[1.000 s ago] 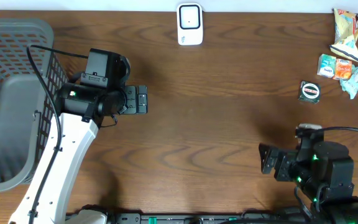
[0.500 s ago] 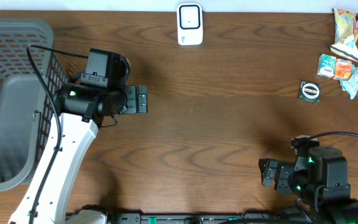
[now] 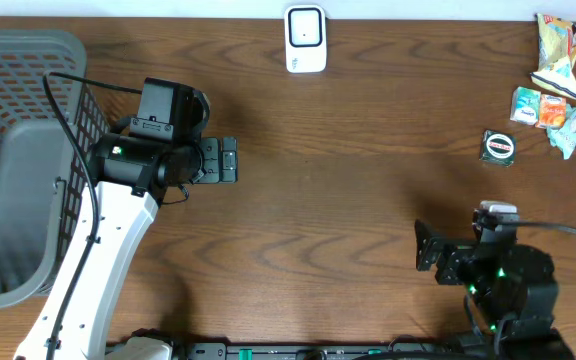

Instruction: Scan the item barcode

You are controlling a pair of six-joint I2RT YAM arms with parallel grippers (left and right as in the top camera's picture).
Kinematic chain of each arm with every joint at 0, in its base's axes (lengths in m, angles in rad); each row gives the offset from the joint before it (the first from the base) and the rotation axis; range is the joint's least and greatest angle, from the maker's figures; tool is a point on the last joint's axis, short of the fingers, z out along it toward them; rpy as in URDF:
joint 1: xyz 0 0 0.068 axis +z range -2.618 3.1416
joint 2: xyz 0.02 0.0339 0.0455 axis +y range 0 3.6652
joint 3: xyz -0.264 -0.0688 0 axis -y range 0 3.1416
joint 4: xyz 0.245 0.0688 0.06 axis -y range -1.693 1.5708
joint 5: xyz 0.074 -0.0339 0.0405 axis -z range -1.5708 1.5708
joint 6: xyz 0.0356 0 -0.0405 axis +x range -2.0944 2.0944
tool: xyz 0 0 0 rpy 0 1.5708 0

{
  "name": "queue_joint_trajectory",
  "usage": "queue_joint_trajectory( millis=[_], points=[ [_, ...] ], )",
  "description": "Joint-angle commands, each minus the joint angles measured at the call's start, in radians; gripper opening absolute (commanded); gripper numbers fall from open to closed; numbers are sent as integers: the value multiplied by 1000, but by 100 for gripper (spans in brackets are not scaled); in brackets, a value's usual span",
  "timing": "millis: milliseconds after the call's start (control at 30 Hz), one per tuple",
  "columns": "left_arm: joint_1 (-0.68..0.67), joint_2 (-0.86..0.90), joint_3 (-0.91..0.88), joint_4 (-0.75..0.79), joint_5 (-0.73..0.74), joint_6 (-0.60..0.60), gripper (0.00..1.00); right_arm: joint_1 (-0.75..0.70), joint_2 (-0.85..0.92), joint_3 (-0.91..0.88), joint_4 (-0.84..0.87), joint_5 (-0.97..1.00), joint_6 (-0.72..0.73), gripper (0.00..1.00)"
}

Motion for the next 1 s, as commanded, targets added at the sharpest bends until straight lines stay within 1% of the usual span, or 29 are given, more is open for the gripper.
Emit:
queue_joint_trajectory(
  millis=[0, 100, 267, 400, 567, 733, 967],
  points=[
    [1, -6, 11, 0, -5, 6, 98, 5, -81, -96, 91, -5, -18, 99],
    [1, -6, 11, 0, -5, 6, 98, 4, -144, -174, 182, -8, -26, 99],
    [1, -6, 11, 1, -5, 6, 98, -28, -222, -259, 283, -46, -57, 99],
    [1, -6, 11, 0, -5, 6, 98, -59, -271, -332, 415, -117, -129, 99],
    [1, -7, 11, 0, -5, 6, 98, -80, -312, -415, 581, -127, -130, 99],
    [1, -6, 11, 0, -5, 6, 98, -81, -344, -478, 707, -127, -130, 99],
    [1, -6, 11, 0, -5, 6, 98, -108, -359, -539, 774, -127, -130, 99]
  ],
)
